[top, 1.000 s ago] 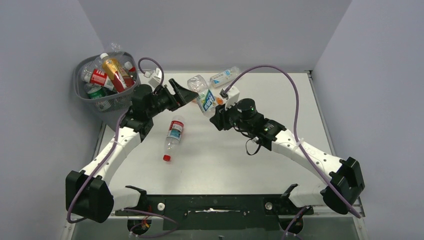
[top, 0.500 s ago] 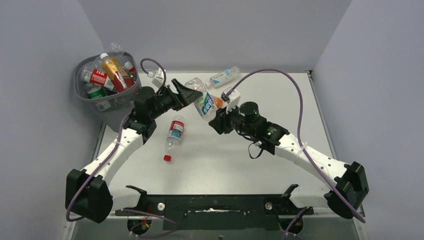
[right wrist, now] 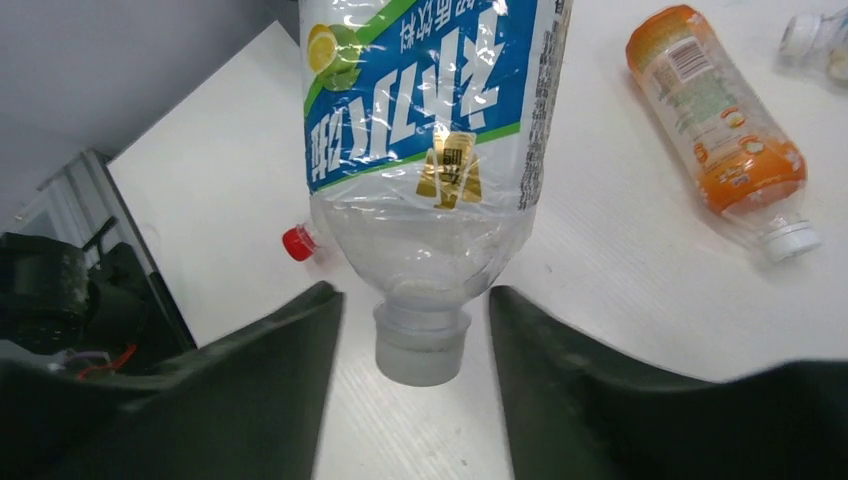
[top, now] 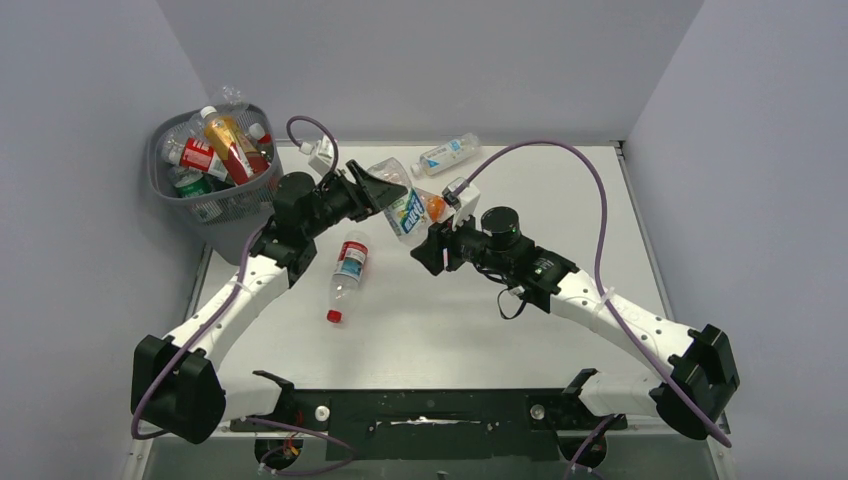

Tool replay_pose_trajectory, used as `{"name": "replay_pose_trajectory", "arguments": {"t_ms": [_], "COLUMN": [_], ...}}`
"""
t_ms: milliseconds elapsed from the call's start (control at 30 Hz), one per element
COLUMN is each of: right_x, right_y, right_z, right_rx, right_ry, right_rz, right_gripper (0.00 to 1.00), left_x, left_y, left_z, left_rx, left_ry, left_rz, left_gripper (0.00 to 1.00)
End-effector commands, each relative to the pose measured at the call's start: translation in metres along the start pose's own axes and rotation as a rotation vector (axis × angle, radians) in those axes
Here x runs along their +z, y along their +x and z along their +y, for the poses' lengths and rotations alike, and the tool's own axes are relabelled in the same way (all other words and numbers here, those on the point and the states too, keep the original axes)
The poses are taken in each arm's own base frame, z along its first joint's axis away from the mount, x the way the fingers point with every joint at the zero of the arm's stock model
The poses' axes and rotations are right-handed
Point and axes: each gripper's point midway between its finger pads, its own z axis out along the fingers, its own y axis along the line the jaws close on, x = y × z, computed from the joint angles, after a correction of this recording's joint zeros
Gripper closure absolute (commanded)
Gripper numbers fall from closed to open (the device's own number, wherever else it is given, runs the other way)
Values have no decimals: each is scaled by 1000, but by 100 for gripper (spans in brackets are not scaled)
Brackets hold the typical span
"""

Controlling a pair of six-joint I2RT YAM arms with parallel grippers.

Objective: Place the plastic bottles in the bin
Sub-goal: Pick up the plastic bottle at the center of the board.

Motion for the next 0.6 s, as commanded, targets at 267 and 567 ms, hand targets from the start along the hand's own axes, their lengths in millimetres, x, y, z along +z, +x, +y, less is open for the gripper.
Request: {"name": "replay_pose_trajectory", "arguments": {"t_ms": [267,567], "right_x": [-15,-19], "right_y": [-32,-18], "right_z": [12,6], "right_rx": [-4,12], "right_ry": [-25,-1], "right_rz": [-115,-99], "right_gripper": [3,1], "left_x": [-21,-122], "left_y": [-103,-250], "left_z": [-46,-27], "left_rx": [289,408], "left_ry": [-34,-281], "left_rz": [-141,-405], "left_gripper": [63,63]}}
